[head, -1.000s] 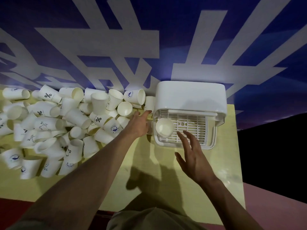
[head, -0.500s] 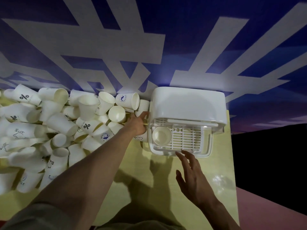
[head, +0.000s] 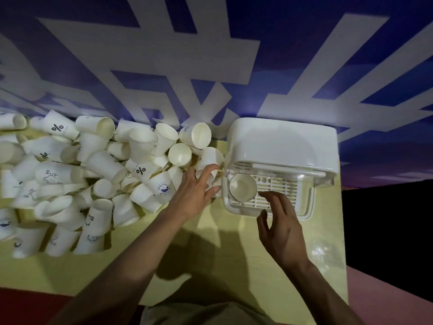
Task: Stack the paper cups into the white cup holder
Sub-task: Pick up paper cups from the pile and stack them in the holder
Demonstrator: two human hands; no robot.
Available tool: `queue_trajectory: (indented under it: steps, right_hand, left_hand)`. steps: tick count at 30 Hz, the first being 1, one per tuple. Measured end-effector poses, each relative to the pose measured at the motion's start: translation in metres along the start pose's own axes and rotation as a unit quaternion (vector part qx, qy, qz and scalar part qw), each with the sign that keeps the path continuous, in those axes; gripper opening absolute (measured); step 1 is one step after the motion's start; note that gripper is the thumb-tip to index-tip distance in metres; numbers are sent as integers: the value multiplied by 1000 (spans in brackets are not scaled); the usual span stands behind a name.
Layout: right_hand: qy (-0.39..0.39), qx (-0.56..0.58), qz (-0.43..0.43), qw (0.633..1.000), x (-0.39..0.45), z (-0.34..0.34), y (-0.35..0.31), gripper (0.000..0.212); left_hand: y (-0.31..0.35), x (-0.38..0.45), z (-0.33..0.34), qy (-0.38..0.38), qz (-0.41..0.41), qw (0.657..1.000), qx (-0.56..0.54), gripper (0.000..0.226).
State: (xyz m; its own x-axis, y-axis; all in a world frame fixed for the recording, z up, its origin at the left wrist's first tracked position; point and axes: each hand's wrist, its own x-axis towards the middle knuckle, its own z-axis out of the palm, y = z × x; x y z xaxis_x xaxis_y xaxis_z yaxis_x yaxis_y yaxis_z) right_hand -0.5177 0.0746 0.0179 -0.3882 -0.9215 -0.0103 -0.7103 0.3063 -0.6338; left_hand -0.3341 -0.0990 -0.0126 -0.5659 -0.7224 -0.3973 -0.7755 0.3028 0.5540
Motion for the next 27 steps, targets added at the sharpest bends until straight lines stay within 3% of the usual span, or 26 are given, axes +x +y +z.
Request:
queue_trajectory:
  steps: [6, 11, 13, 16, 18, 23, 27]
  right_hand:
    - [-44, 79, -76, 993, 12, -5, -36, 47]
    - [-108, 110, -118, 981, 25, 3, -59, 65]
    - [-116, 129, -119, 978, 28, 5, -62, 57]
    - [-118, 114, -157, 974, 23, 9, -66, 28]
    - [-127, 128, -178, 967, 11, 14, -70, 25]
    - [-217, 249, -53, 942, -13, 16, -94, 48]
    - [-247, 261, -48, 932, -26, 24, -109, 64]
  left_hand:
    - [13, -70, -6, 7, 26, 999, -40, 56]
    - [25, -124, -12, 14, 85, 994, -70, 48]
    - [26, -143, -15, 16, 98, 992, -75, 45]
    - [25, -165, -18, 34, 104, 991, -83, 42]
    - [25, -176, -19, 43, 97, 990, -90, 39]
    - [19, -194, -21, 31, 96, 990, -100, 34]
    - [5, -205, -22, 25, 112, 985, -129, 30]
